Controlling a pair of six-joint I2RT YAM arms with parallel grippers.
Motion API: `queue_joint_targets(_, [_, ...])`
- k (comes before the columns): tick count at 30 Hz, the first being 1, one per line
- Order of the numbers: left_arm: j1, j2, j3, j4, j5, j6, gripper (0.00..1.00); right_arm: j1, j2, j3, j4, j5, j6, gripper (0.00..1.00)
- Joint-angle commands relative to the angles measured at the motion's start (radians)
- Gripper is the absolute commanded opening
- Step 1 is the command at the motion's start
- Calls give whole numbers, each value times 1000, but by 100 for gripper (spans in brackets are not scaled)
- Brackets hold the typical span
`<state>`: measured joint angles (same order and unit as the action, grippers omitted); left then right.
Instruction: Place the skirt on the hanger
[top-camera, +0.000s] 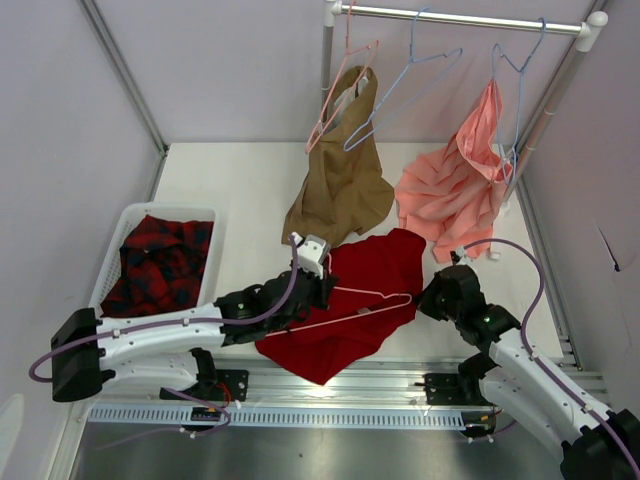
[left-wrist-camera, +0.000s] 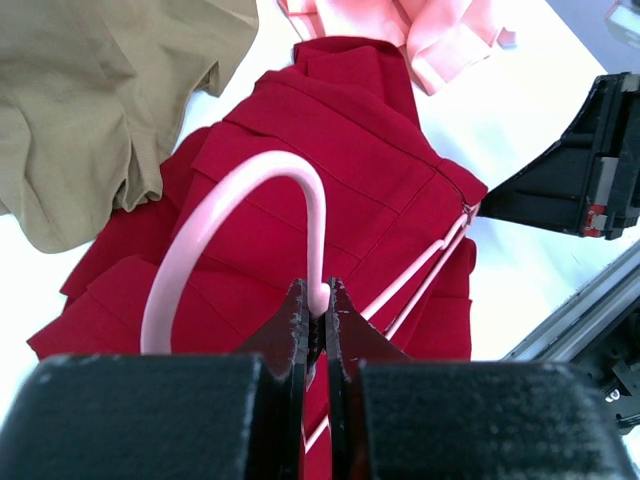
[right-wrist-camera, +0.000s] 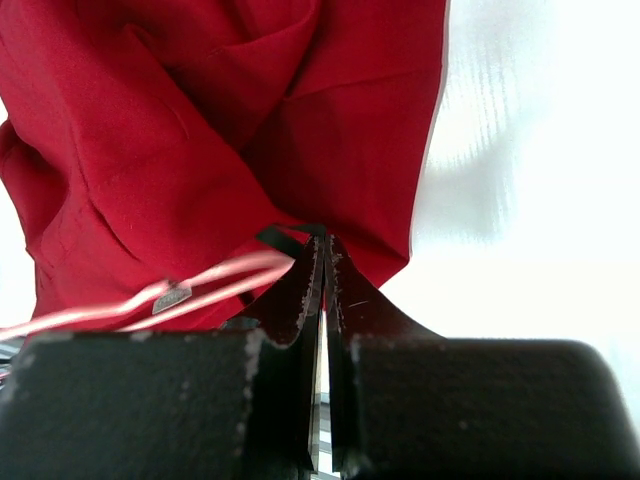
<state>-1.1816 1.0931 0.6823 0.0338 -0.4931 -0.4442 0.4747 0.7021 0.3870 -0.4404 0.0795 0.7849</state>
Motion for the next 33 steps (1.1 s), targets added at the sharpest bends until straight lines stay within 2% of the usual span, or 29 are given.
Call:
queue_joint_targets(1, [5, -59, 29, 22, -13, 30, 0, -1, 14, 32, -17, 42, -21, 0])
queue_joint_targets(8, [5, -96, 7, 8, -30, 47, 0, 4, 54, 67, -7, 60, -41, 0])
queue_joint_targets(17, [5, -4, 52, 41, -36, 79, 0, 7, 43, 110, -34, 49, -52, 0])
queue_joint_targets(33, [5, -3, 62, 63, -84, 98, 0, 15, 48, 107, -43, 17, -55, 0])
